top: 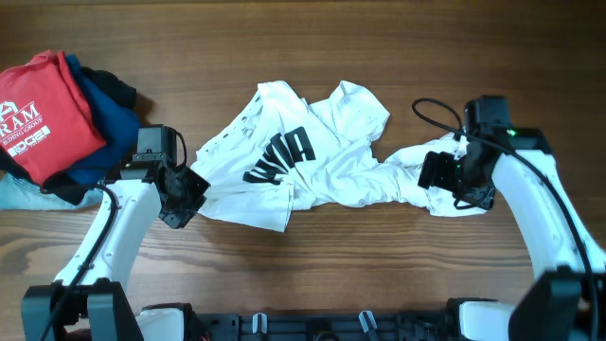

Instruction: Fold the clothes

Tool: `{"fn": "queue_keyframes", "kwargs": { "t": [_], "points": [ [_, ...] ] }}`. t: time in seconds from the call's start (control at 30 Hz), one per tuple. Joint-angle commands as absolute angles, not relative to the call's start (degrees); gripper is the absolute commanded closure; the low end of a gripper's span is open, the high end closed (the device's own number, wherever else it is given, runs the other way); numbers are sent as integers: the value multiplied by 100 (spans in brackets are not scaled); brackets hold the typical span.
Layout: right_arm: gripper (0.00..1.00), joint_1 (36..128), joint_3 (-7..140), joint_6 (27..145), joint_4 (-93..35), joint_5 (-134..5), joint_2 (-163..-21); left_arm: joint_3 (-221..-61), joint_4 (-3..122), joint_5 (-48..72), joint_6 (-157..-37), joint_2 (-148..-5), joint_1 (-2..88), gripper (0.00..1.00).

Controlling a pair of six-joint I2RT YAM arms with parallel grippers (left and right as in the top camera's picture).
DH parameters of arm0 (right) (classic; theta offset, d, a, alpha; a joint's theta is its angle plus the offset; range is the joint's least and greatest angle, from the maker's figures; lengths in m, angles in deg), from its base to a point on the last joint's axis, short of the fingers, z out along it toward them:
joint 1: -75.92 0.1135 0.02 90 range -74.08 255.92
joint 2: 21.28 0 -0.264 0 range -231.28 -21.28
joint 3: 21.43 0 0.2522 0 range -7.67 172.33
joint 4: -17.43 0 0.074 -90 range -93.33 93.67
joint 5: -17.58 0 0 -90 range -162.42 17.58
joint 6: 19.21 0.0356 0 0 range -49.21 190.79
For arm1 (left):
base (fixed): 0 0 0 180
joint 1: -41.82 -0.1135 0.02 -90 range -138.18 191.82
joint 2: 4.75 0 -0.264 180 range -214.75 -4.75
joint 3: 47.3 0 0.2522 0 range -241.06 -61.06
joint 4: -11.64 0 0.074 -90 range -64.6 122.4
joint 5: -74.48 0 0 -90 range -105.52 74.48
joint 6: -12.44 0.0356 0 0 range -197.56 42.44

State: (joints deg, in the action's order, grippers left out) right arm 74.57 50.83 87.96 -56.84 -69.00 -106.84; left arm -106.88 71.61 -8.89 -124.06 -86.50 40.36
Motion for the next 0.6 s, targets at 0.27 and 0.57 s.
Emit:
{"fn": "queue_keyframes", "kwargs": {
  "t": [0.27,0.57],
  "points": [
    [58,7573,4436,8105,-4587,-5997,-11658,-10660,7085,-1007,-12273,-8574,4069,96],
    [96,7553,5654,6918,-6329,-4364,-11435,-10660,7087,-1007,-12273,-8574,4069,96]
  ]
}}
